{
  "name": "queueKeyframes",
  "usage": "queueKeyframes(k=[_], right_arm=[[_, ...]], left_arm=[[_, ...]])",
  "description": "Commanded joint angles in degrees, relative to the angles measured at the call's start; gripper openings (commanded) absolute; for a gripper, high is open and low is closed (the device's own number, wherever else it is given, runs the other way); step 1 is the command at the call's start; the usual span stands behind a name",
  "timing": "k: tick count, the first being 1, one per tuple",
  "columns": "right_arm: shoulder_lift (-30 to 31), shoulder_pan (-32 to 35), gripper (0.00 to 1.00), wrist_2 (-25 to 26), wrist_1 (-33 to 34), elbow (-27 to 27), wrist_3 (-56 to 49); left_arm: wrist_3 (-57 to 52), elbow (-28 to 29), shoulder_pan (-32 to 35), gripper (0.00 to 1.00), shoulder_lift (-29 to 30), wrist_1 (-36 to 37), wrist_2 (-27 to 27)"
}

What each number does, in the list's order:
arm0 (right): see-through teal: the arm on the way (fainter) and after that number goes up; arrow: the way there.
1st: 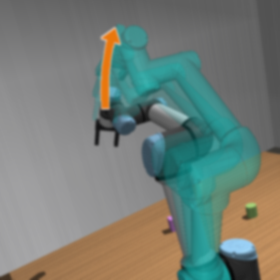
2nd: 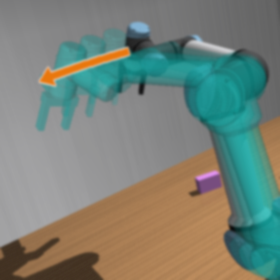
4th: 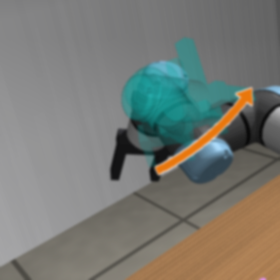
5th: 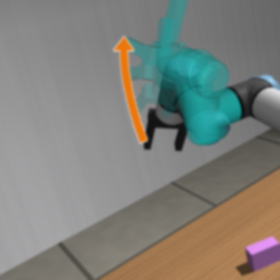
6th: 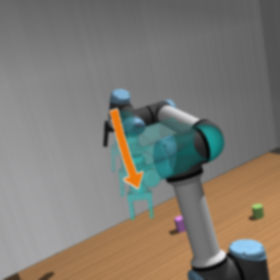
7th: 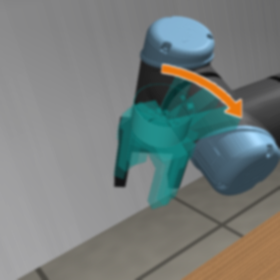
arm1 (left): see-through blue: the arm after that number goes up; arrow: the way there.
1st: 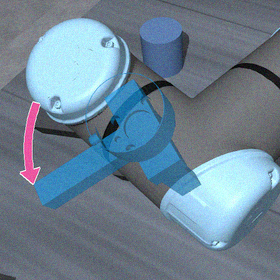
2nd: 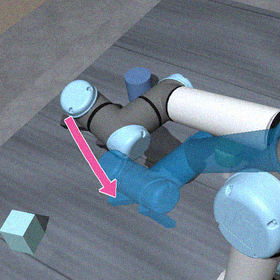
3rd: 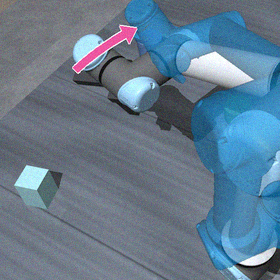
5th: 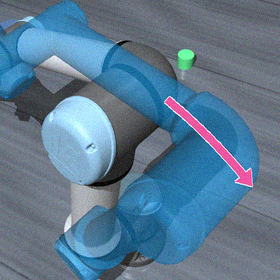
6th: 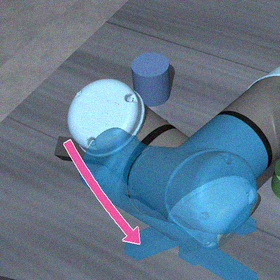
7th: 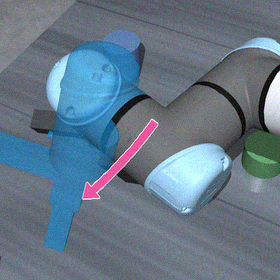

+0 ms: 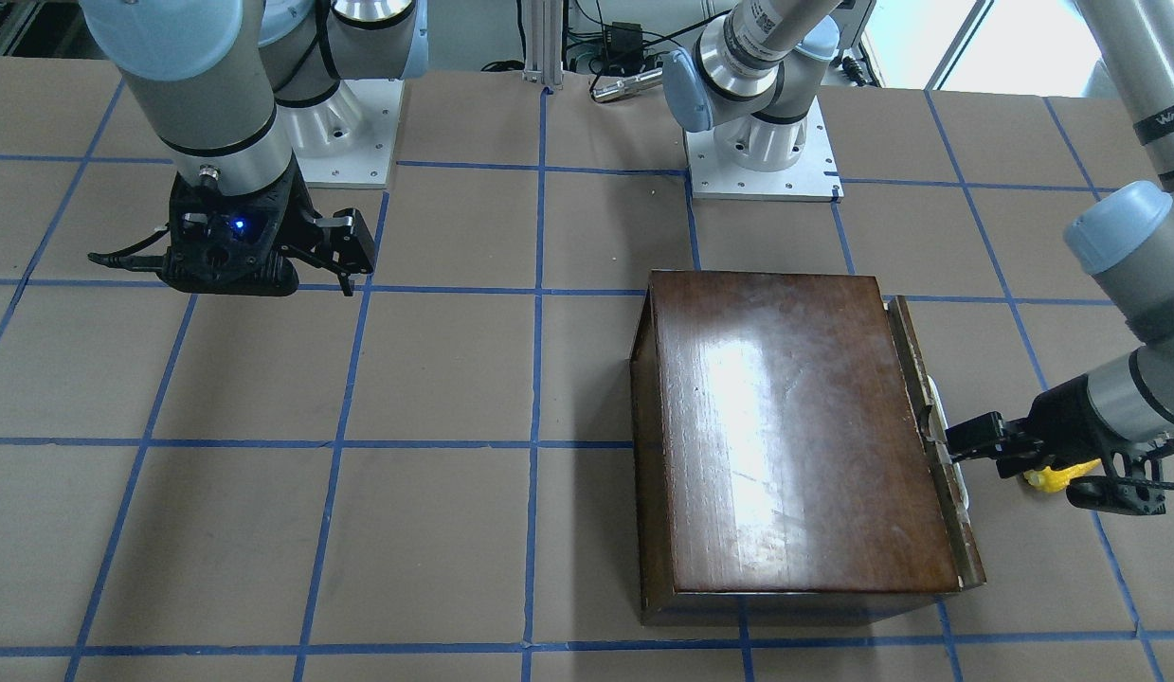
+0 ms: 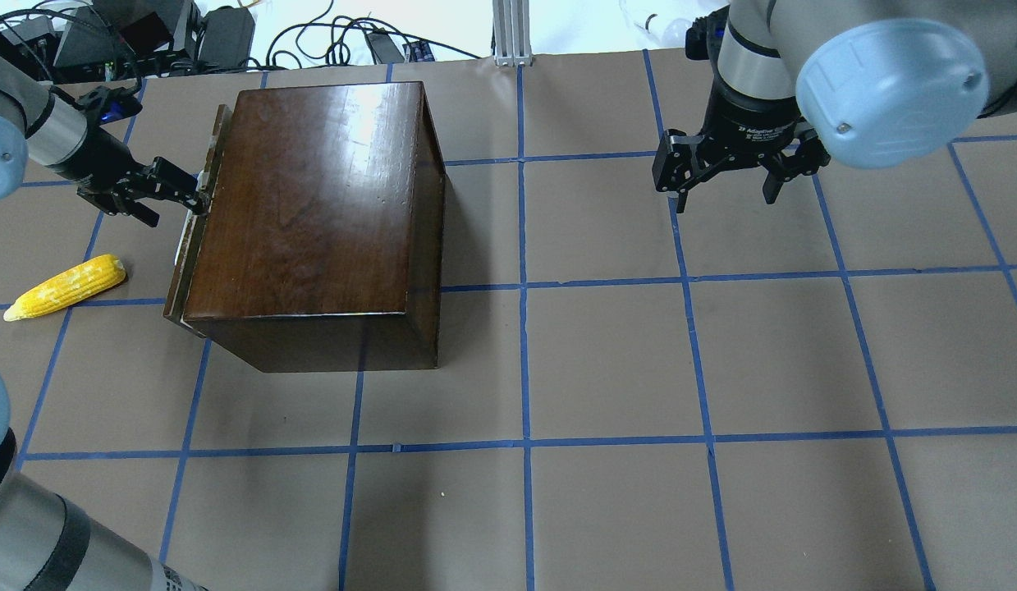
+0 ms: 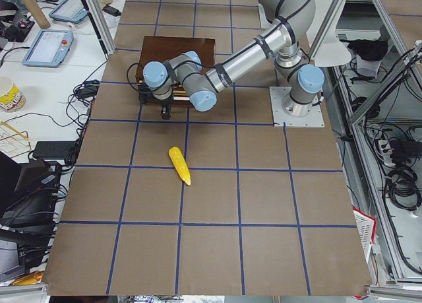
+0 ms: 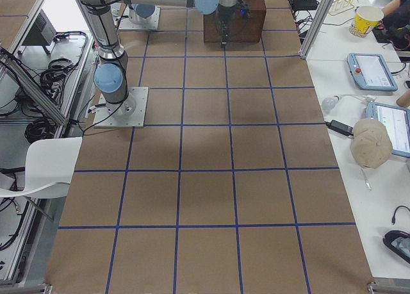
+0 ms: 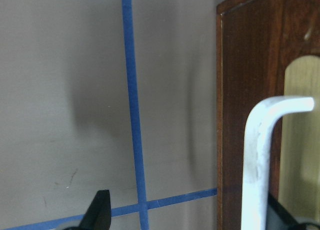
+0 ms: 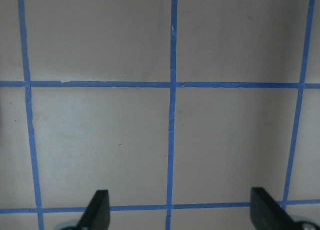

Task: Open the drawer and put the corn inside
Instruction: 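Pull the drawer outward from the cabinet with the left gripper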

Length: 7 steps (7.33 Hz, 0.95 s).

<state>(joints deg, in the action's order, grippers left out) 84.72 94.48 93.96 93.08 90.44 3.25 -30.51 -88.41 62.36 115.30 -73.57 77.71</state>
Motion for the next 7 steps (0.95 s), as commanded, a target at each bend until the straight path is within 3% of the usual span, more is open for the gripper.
queueKeyframes(k=[1,7], right_arm=[[0.01,0.00,1.00,0.00,0.00,0.00,0.00],[-0.08,0.00,1.00,0.00,0.00,0.00,0.00]], left_arm=[[-0.16,0.25,-0.57,1.00,-0.07,0.09,1.57],[-0.25,0.43,-3.38,1.00,-0.07,0.00,1.49]])
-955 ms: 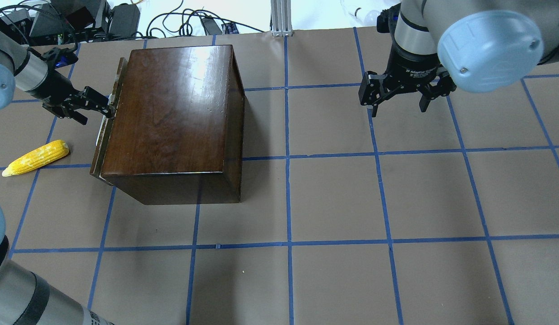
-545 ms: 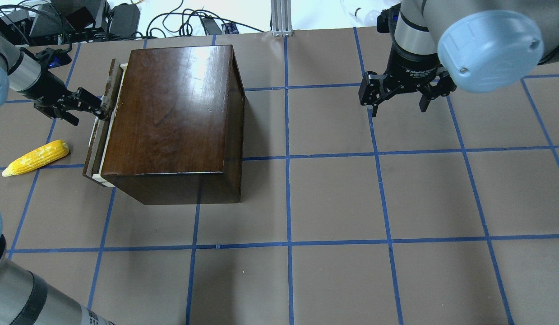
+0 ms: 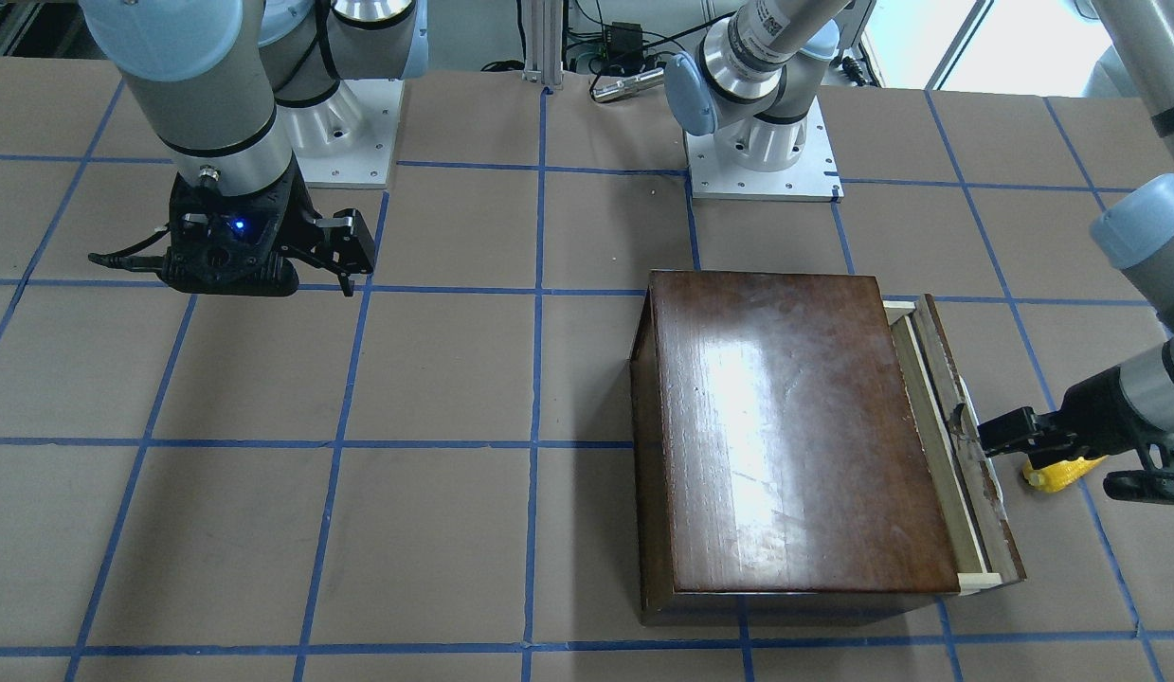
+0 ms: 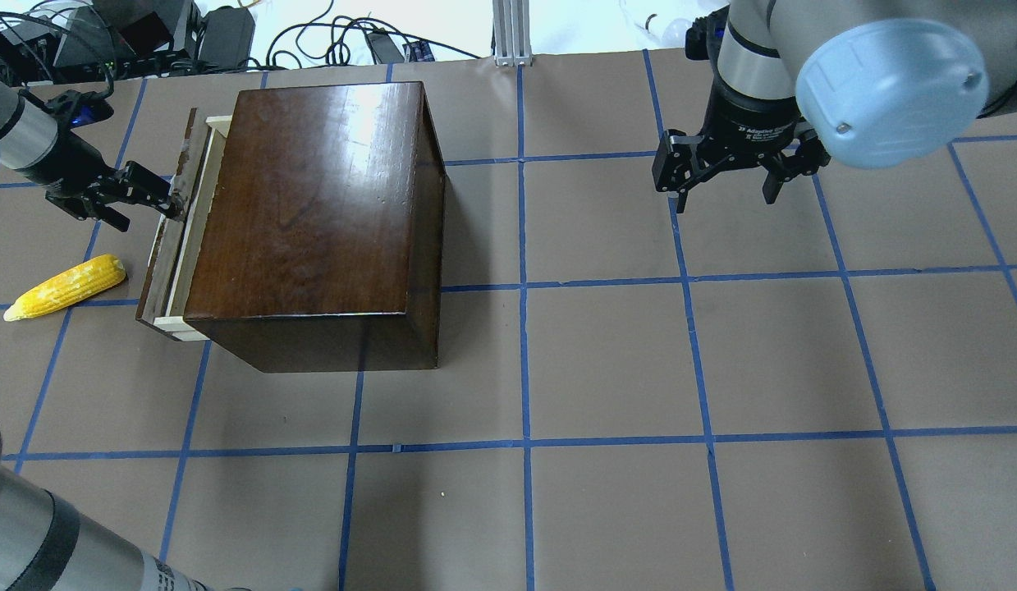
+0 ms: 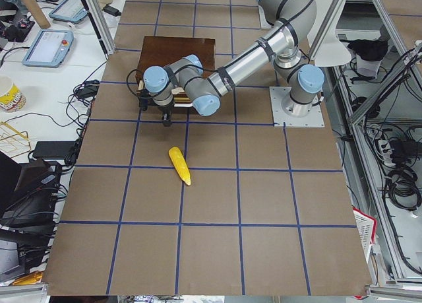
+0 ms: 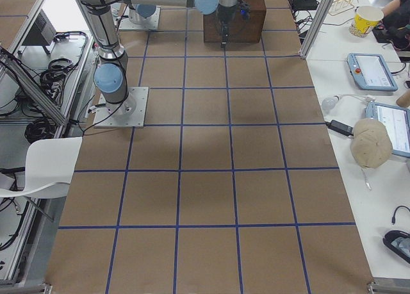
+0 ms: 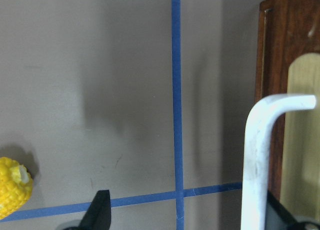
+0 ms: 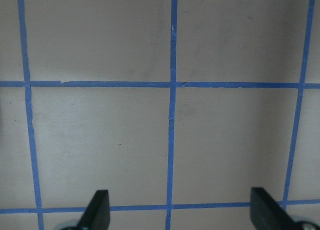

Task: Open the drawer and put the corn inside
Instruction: 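Pull the drawer outward from the cabinet with the left gripper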

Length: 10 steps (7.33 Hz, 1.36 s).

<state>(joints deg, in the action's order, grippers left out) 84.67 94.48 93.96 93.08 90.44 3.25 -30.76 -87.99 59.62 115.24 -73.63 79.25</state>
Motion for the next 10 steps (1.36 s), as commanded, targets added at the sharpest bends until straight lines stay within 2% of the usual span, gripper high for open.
queueKeyframes(k=[1,10], right_arm=[[0.05,0.00,1.00,0.00,0.09,0.00,0.00],[0.05,0.00,1.00,0.00,0.00,0.00,0.00]], left_arm=[[0.00,0.10,-1.00,1.00,-0.01,0.07,-0.06],[-0.17,0.62,-2.06,1.00,-1.07,-0.02,0.03]])
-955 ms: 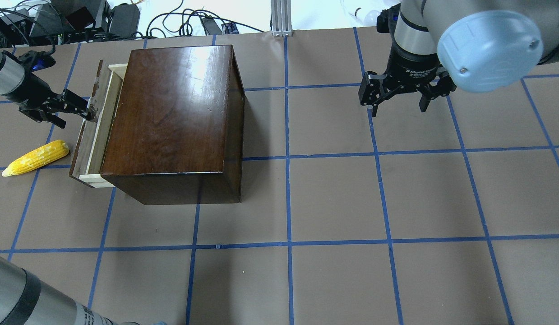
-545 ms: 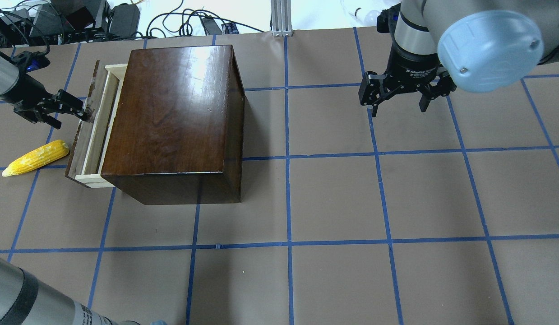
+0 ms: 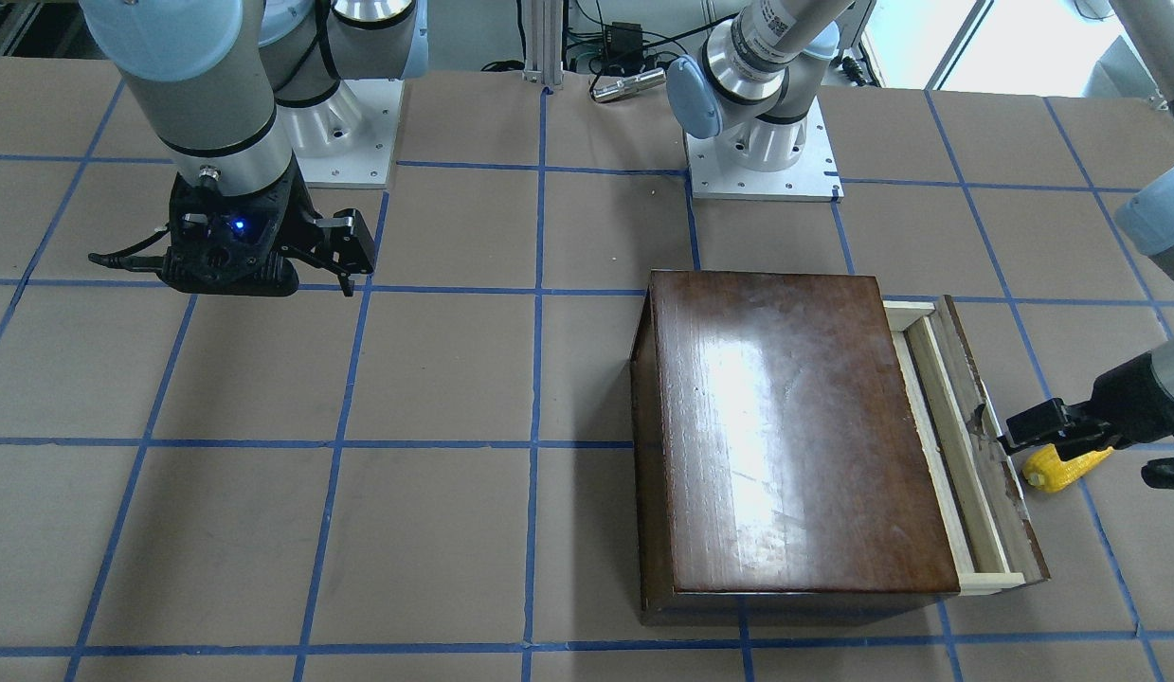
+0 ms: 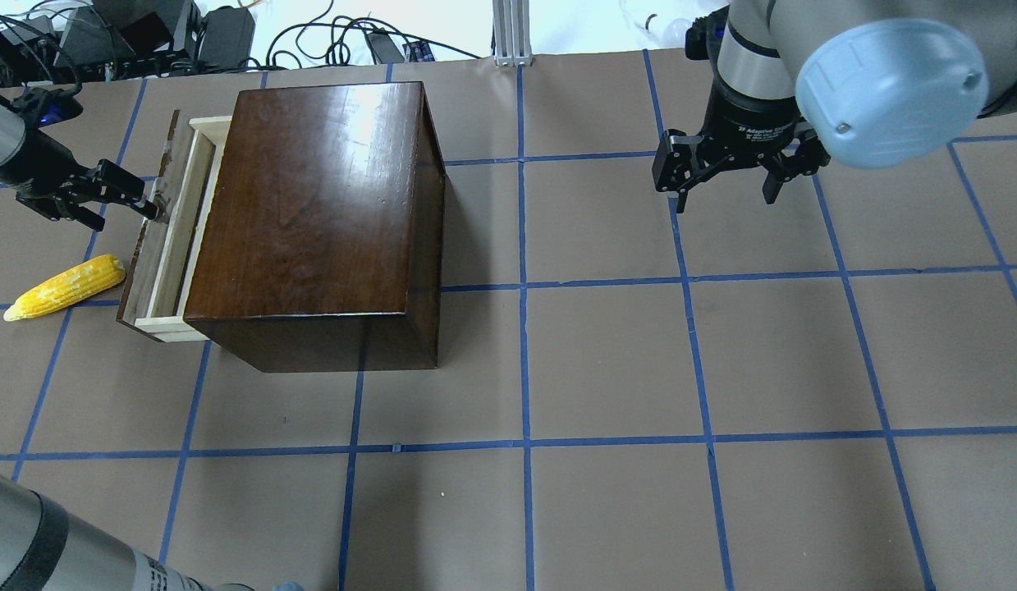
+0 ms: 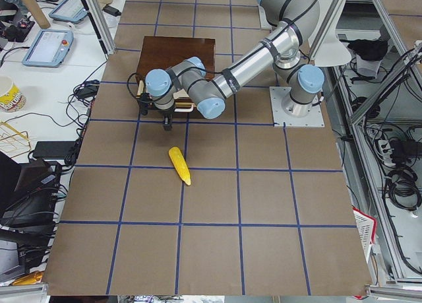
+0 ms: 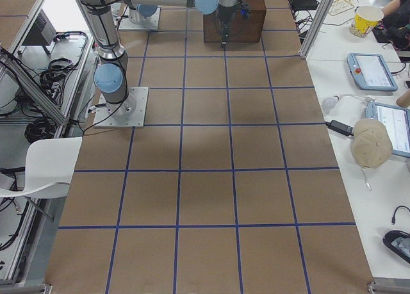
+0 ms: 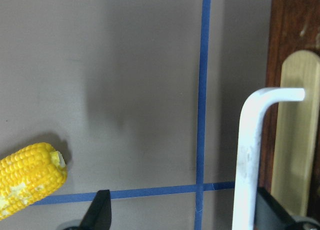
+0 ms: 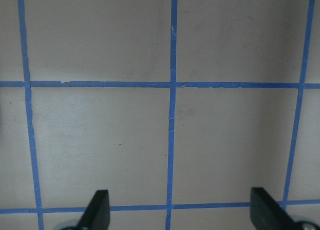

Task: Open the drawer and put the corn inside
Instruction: 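Release the handle and lower the left gripper over the yellow corn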

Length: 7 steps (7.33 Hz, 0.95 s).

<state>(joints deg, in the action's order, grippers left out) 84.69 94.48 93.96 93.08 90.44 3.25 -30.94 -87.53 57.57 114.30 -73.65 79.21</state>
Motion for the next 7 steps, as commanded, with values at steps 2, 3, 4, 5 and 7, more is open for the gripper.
queueKeyframes(k=[2,3,4,5,7], right_arm=[[0.03,0.00,1.00,0.00,-0.01,0.00,0.00],[0.03,0.00,1.00,0.00,0.08,0.00,0.00],[0.03,0.00,1.00,0.00,-0.01,0.00,0.00],[0.03,0.00,1.00,0.00,0.08,0.00,0.00],[0.03,0.00,1.00,0.00,-0.01,0.00,0.00]], left_arm=[[-0.52,3.75,0.00,1.00,-0.57,-2.10,4.77],[-4.35,5.08,-0.18,1.00,-0.48,-3.59,6.47],[-10.22,5.18,-1.57,1.00,0.13,-3.17,9.01],[-15.85,5.09,-3.59,1.00,0.83,-2.82,9.47],[-31.91,4.22,-4.92,1.00,1.10,-2.64,11.82]])
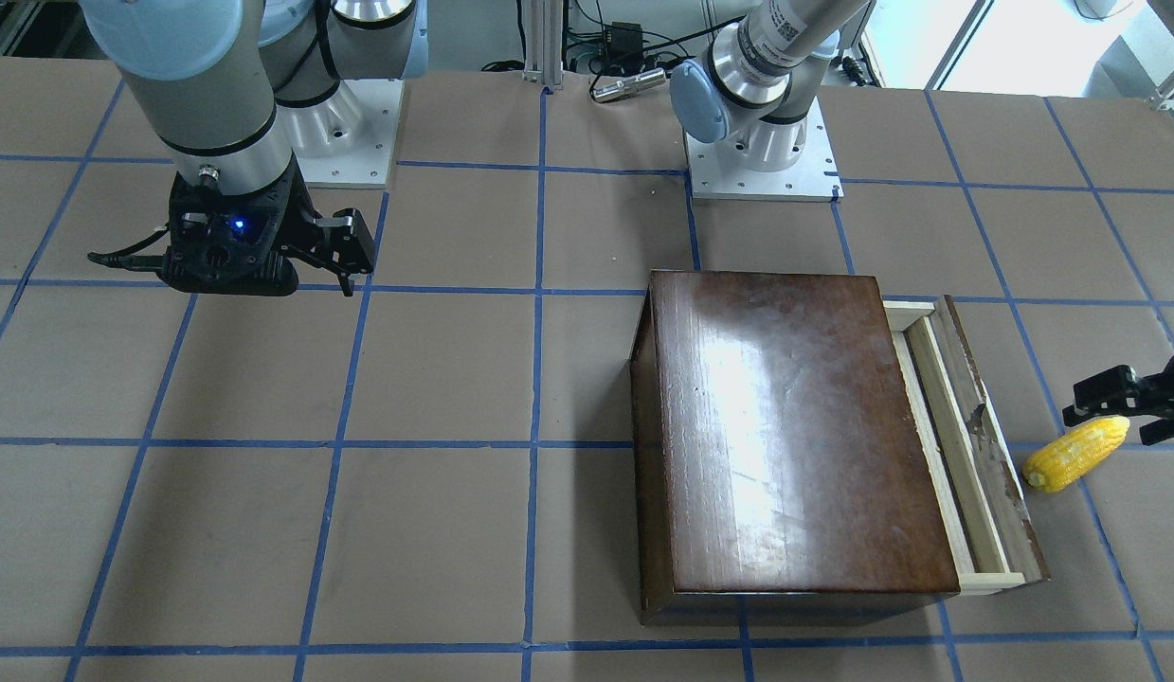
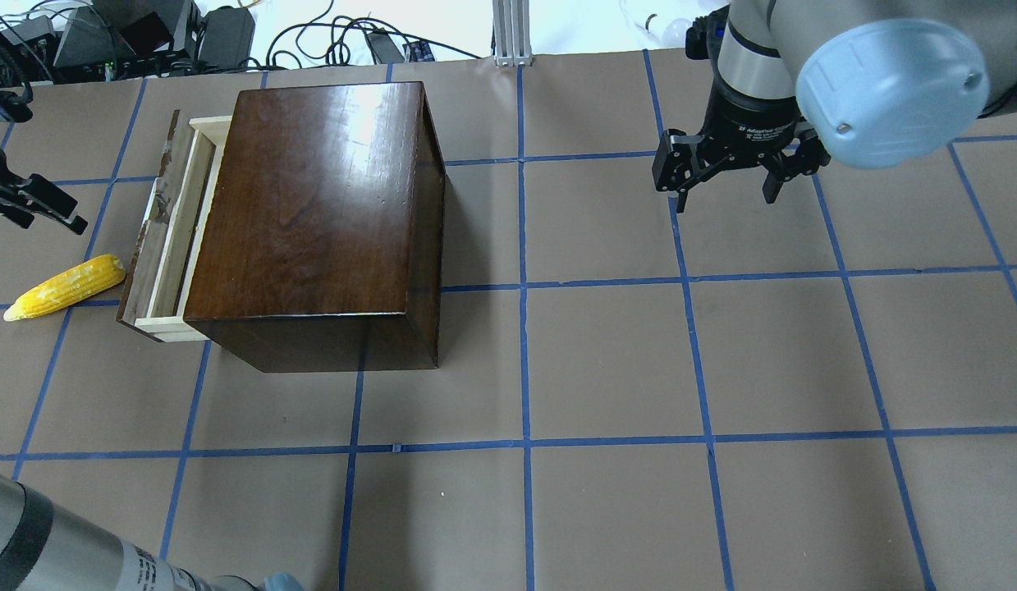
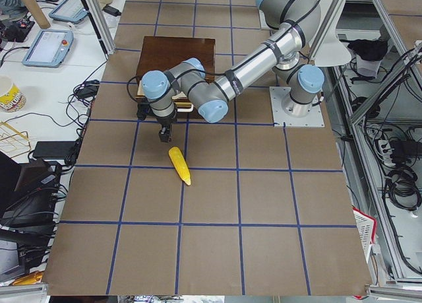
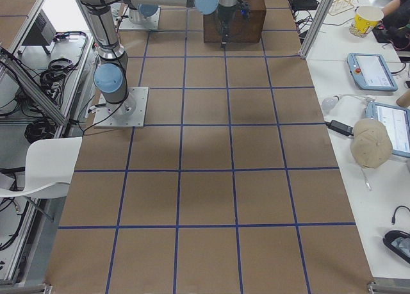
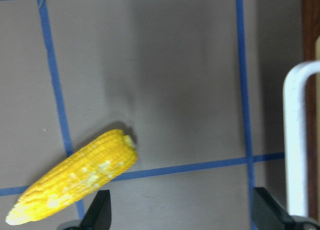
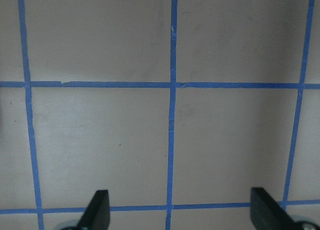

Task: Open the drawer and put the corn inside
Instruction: 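Release the handle and lower the left gripper over the yellow corn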

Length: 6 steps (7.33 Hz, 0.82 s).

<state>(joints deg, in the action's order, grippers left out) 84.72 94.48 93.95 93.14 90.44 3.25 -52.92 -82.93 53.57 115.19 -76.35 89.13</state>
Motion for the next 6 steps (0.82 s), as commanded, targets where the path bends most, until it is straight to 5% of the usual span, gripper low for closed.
queueKeyframes(k=[1,6], right_arm=[[0.00,0.00,1.00,0.00,-0.06,0.00,0.00],[0.00,0.00,1.00,0.00,-0.06,0.00,0.00]], left_arm=[[-16.62,-0.48,-0.92,1.00,0.47,0.06,4.71],[-47.33,-0.57,-3.20,1.00,6.35,8.73,8.08]])
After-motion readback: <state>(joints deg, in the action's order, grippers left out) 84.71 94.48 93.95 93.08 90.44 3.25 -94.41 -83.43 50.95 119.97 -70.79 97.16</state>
